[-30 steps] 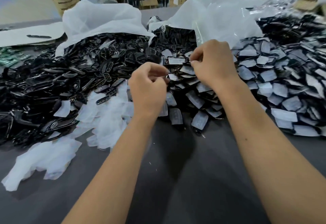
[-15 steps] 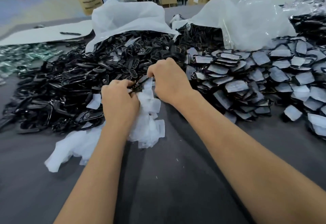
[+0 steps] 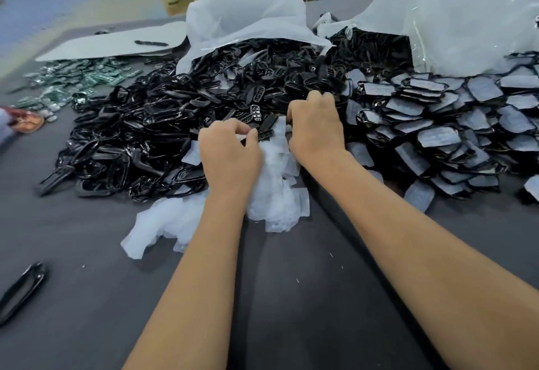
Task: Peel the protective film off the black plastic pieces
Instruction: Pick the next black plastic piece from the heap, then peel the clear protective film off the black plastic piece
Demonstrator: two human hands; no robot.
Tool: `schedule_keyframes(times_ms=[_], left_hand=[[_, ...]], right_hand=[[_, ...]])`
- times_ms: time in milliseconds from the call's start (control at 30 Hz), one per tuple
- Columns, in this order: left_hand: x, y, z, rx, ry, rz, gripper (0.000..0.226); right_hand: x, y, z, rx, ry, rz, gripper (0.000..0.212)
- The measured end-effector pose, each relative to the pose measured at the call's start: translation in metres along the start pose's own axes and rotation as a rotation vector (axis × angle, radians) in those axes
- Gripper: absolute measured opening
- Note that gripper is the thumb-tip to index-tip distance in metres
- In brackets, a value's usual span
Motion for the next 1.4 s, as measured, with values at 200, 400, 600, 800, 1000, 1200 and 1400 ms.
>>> schedule_keyframes(times_ms=[200,400,600,800,1000,1200,1400], left_hand=[[-0.01,-0.039,0.01,0.36,-0.177,-0.229,0.041],[-0.007,-0.039,0.035,0.387,-0.339,-0.077,0.038],[-0.005,-0.045,0.03,0.256,-0.212,-0.163,0.019],[-0.014,-0.064,-0.003,0.209,0.016,-0.348,0.014],[-0.021,-0.042,0.021,-0.526,-0.012,-0.163,0.015],[-0.022,-0.019,0.029,-0.727,-0.076,-0.03,0.017],[-0.015,-0.013,0.032,-0.736,-0.089,0.029,0.015]], right_hand=[[0.001,-0.001,0.006,-0.061,-0.062,0.014,0.035],[-0.001,0.0,0.008,0.025,-0.124,-0.047,0.032],[-0.004,-0.001,0.022,0.4,-0.24,-0.124,0.016],[-0.015,0.024,0.005,1.118,-0.145,-0.047,0.009],[-0.023,0.053,0.009,1.684,-0.151,0.19,0.019],[-0.026,0.049,0.009,1.706,-0.165,0.18,0.011],[-0.026,0.045,0.011,1.615,-0.195,0.151,0.028]])
Point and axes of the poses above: each hand's wrist, its own x-axis towards the middle knuckle, its own y-axis out of the palm, z = x × y, the point moved 9 cm from there along x, towards the middle knuckle, and after that the axes turned 12 degrees about z, right-handed, at the moved point
